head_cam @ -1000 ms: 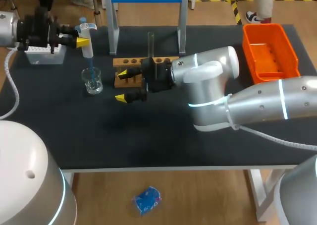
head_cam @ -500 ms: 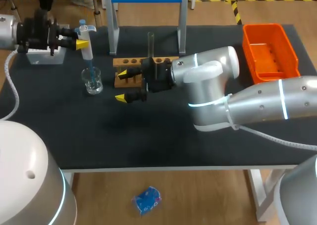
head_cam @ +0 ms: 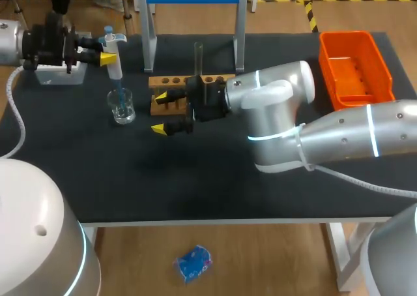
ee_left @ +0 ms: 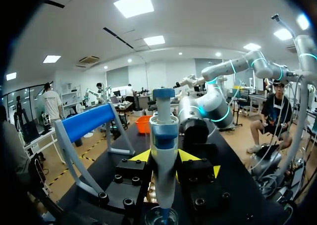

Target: Invert the test tube, pick up the pipette, mount the tip to pipette, aspirate from beaker and dispense into the tube, eject the tip, return the pipette, and cap with the stopper.

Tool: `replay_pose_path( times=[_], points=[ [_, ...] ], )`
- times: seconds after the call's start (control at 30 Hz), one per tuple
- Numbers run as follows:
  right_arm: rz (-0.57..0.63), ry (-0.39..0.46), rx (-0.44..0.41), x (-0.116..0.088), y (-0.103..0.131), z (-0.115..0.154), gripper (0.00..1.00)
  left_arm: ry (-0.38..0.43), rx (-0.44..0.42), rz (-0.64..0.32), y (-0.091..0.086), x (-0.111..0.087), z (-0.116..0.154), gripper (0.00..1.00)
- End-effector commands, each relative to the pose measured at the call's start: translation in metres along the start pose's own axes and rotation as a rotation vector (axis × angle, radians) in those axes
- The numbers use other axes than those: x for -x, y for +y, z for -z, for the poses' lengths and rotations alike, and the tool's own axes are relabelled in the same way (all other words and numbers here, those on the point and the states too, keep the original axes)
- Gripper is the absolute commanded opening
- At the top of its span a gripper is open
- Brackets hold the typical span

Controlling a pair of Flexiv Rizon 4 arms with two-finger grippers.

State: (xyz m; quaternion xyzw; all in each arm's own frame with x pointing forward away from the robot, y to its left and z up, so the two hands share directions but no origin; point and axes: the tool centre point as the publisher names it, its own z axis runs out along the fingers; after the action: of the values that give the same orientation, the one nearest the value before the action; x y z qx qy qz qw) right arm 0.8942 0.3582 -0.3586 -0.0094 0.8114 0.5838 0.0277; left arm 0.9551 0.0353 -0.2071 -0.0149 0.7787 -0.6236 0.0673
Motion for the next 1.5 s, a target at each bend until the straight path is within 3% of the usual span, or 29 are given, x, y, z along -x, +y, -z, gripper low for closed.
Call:
replay_pose_path(
  times=[0.03,0.23,0.73,1.2,1.5],
  points=[
    [0.001,-0.002,0.002,-0.001,-0.001,0.0,1.0,0.004,-0.001,0.0,0.0,0.001,0.001,0.0],
    [0.02,-0.052,-0.035,0.006,0.013,0.013,1.0,0.004,-0.001,0.0,0.0,0.001,0.001,0.0],
    [0.075,-0.049,-0.097,0.019,0.091,0.047,1.0,0.004,-0.001,0.0,0.0,0.001,0.001,0.0],
    [0.172,0.092,-0.167,0.05,0.156,0.08,1.0,0.004,-0.001,0.0,0.0,0.001,0.001,0.0],
    [0.148,0.23,-0.157,0.061,0.196,0.087,1.0,0.004,-0.001,0.0,0.0,0.001,0.001,0.0]
  ],
)
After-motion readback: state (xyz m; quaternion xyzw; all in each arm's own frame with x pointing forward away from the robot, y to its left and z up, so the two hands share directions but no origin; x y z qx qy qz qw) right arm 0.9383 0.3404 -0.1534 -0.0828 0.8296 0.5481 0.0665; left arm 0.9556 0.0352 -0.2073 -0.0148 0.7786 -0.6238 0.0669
